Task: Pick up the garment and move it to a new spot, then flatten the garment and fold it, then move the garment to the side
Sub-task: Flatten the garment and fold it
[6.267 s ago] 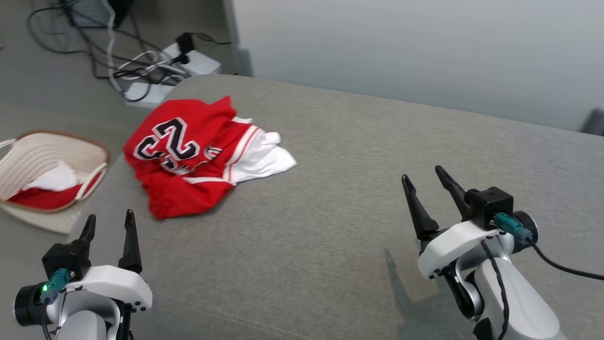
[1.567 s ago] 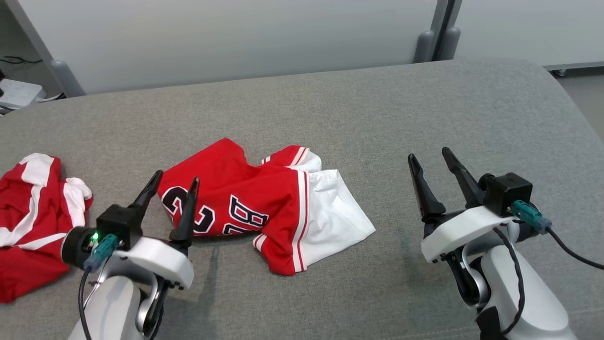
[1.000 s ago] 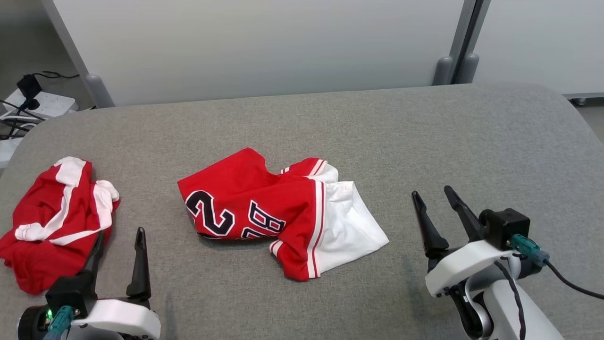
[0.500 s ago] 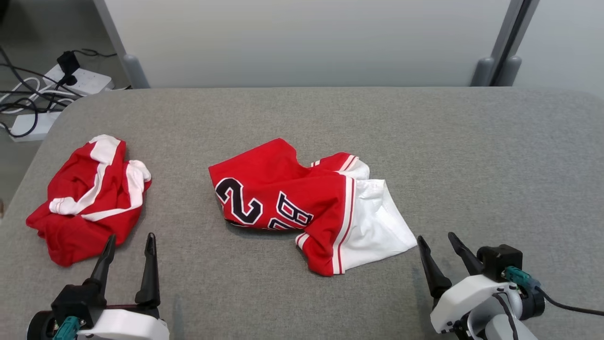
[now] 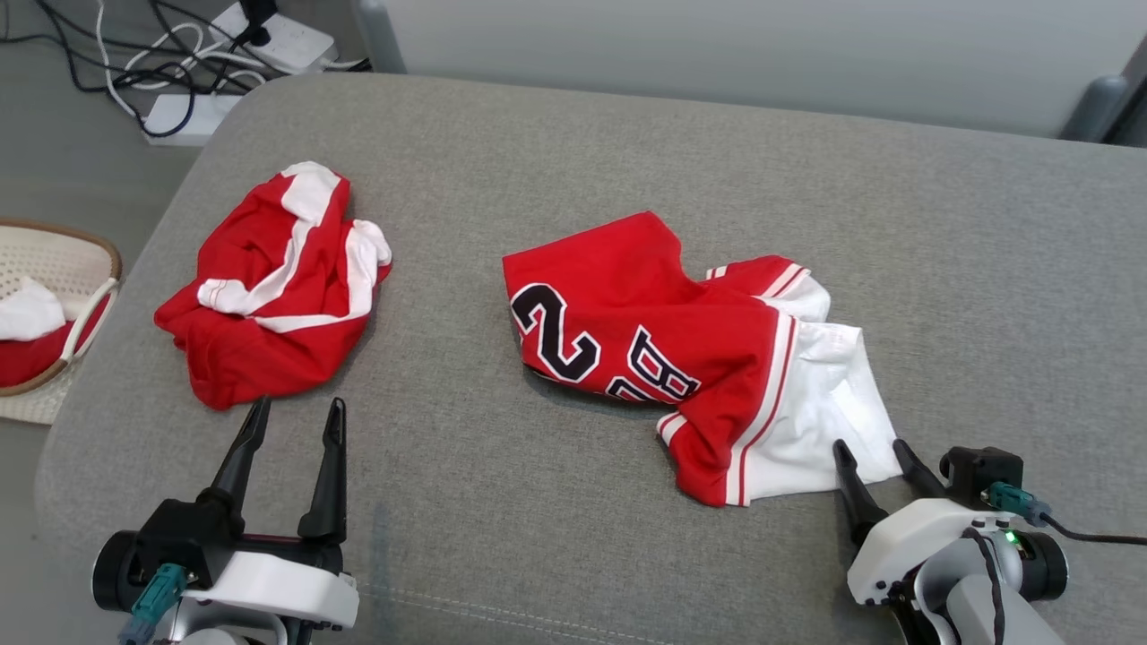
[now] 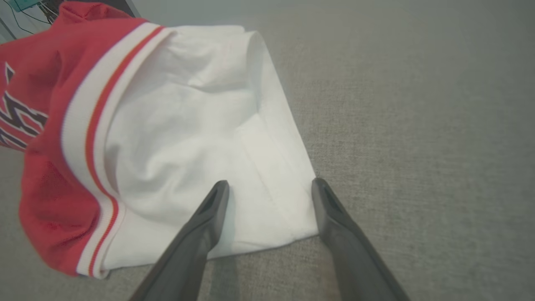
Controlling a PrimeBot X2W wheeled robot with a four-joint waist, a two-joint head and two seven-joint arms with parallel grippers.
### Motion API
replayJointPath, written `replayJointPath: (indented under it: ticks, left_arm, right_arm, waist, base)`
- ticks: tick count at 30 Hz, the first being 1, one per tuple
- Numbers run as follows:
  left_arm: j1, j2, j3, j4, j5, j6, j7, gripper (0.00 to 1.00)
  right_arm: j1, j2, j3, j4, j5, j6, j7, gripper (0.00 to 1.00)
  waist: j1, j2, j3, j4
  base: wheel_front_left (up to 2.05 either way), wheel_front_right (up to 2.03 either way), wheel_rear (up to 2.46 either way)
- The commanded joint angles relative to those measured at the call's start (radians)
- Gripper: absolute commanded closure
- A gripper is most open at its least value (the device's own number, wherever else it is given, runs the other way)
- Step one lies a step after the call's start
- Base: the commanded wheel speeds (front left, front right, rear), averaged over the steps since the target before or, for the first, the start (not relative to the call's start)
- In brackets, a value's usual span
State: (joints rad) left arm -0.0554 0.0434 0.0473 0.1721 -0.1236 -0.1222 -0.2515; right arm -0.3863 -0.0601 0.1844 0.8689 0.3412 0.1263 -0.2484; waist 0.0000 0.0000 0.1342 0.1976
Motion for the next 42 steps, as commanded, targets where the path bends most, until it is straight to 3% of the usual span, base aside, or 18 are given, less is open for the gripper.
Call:
replayJointPath:
  ticks: [1,3,4,6,7,13,19,24,29,30,31,37,42]
  left_arm:
    - [-0.053,0.007,0.023,-0.031,-0.008,-0.005,-0.01,0.0]
    - [-0.057,0.007,0.012,-0.035,-0.014,-0.006,-0.01,0.0]
    - [-0.06,0.007,0.006,-0.037,-0.017,-0.006,-0.01,0.0]
    - [-0.063,0.007,-0.005,-0.038,-0.023,-0.007,-0.01,0.0]
    - [-0.065,0.007,-0.011,-0.039,-0.026,-0.007,-0.01,0.0]
    - [-0.083,0.007,-0.043,-0.041,-0.047,-0.007,-0.01,0.0]
    - [-0.103,0.007,-0.075,-0.049,-0.064,-0.008,-0.01,0.0]
    - [-0.111,0.007,-0.096,-0.041,-0.068,-0.008,-0.01,0.0]
    - [-0.114,0.007,-0.134,-0.026,-0.075,-0.008,-0.01,0.0]
    - [-0.114,0.007,-0.141,-0.023,-0.078,-0.008,-0.01,0.0]
    - [-0.114,0.007,-0.146,-0.021,-0.08,-0.008,-0.01,0.0]
    - [-0.108,0.007,-0.171,-0.016,-0.089,-0.008,-0.01,0.0]
    - [-0.102,0.007,-0.208,-0.014,-0.088,-0.008,-0.01,0.0]
  right_arm:
    - [-0.029,0.008,0.014,0.003,-0.018,0.004,-0.013,0.0]
    - [-0.04,0.008,0.01,0.036,-0.037,0.004,-0.013,0.0]
    - [-0.046,0.007,0.008,0.055,-0.045,0.004,-0.013,0.12]
    - [-0.058,0.007,-0.001,0.082,-0.053,0.004,-0.013,0.91]
    - [-0.066,0.007,-0.004,0.087,-0.056,0.004,-0.013,1.0]
    - [-0.14,-0.04,-0.017,-0.003,-0.087,0.004,-0.013,1.0]
    - [-0.29,-0.165,-0.075,-0.104,-0.133,0.004,-0.013,1.0]
    - [-0.419,-0.245,-0.118,-0.084,-0.178,0.004,-0.013,1.0]
    - [-0.53,-0.296,-0.158,0.051,-0.245,0.004,0.03,1.0]
    - [-0.54,-0.296,-0.168,0.087,-0.252,0.004,0.055,0.75]
    - [-0.548,-0.292,-0.179,0.119,-0.257,0.004,0.072,0.0]
    - [-0.54,-0.251,-0.211,0.195,-0.278,0.004,0.023,0.0]
    - [-0.478,-0.186,-0.174,0.165,-0.252,0.004,-0.009,0.0]
  waist:
    - [0.0,0.0,0.029,0.03]
    - [0.0,0.0,0.039,0.041]
    - [0.0,0.0,0.043,0.045]
    - [0.0,0.0,0.047,0.049]
    - [0.0,0.0,0.053,0.051]
    - [0.0,0.0,0.082,0.047]
    - [0.0,0.0,0.11,0.056]
    - [0.0,0.0,0.128,0.072]
    - [0.0,0.0,0.136,0.102]
    - [0.0,0.0,0.137,0.108]
    - [0.0,0.0,0.137,0.11]
    - [0.0,0.0,0.123,0.109]
    - [0.0,0.0,0.092,0.07]
  base:
    - [0.0,0.0,0.0]
    - [0.0,0.0,0.0]
    - [0.0,0.0,0.0]
    - [0.0,0.0,0.0]
    - [0.0,0.0,0.0]
    - [0.0,0.0,0.0]
    - [0.0,0.0,0.0]
    - [0.0,0.0,0.0]
    - [0.0,0.0,0.0]
    - [0.0,0.0,0.0]
    - [0.0,0.0,0.0]
    - [0.0,0.0,0.0]
    - [0.0,0.0,0.0]
